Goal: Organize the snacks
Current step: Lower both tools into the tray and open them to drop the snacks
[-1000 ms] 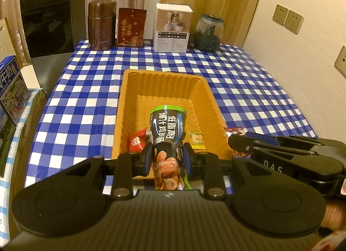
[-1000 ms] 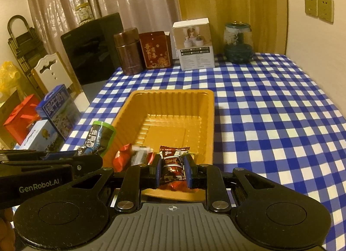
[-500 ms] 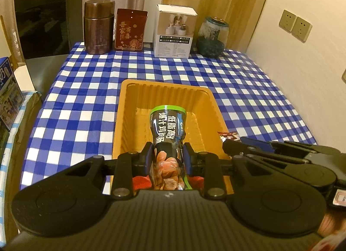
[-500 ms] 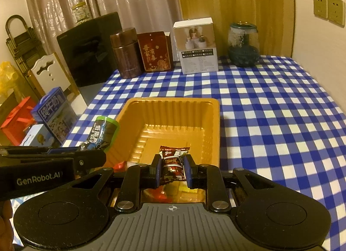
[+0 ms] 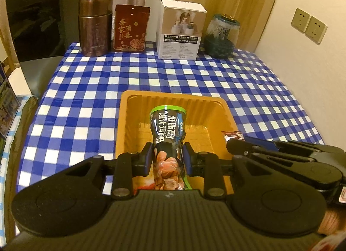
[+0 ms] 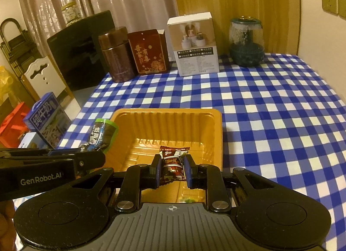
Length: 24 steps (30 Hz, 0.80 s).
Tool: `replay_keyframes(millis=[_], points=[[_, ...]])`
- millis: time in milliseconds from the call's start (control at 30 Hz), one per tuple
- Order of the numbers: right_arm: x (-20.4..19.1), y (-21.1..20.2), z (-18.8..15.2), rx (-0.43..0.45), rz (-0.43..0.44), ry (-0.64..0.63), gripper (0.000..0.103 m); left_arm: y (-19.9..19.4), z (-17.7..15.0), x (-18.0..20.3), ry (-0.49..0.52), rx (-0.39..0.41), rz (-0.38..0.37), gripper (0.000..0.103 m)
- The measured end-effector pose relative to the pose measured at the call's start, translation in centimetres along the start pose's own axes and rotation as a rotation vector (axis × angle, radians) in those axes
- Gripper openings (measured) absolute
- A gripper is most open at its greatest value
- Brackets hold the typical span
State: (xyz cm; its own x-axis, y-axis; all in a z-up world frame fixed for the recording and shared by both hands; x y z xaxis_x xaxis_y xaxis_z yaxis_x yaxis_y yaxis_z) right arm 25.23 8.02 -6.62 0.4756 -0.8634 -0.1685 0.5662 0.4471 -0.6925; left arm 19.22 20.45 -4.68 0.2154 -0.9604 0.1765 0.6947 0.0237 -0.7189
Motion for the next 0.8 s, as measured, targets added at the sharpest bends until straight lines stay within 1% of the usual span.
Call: replay_keyframes(millis=[233,333,400,633,800], points=[[1.1,1.7,0.5,-0.01,-0.001,0.031,0.023,2.5,0.9,0.1,-0.002,-0.013,-0.005,0.027],[1.6,2.0,0.4,-0.013,-0.004,0.045,0.023,3.6,0.9,0.1,-0.008,-0.024,-0.019,0.027],[1.9,2.1,0.3,-0.017,-0.007,0.05,0.023,4.0,0.8,0.0,-0.001,-0.022,-0.001,0.032],[2.4,2.4,-0.3,-0.03,-0.003,0.066,0.023,3.5,0.3,-0.4,-0.006,-0.013,0.02,0.032],[1.9,2.4,-0.4,-0.032,0.009,0.067,0.023,2.7,0.1,-0.5,-0.002,-0.009,0.025,0.032]])
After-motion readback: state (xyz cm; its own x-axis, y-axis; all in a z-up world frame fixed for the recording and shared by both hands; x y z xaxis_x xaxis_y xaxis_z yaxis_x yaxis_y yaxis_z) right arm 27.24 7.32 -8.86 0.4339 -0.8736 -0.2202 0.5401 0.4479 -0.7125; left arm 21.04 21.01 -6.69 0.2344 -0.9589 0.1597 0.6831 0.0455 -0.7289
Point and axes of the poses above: each gripper's, at about its wrist camera, not at the fingertips, and y roughly the way its jaws point, x to its right, z to its top, the point moved 4 cm from there along y, roughly the way its jaws point, and after that the axes turned 2 degrees about -y, right-handed, at the moved point
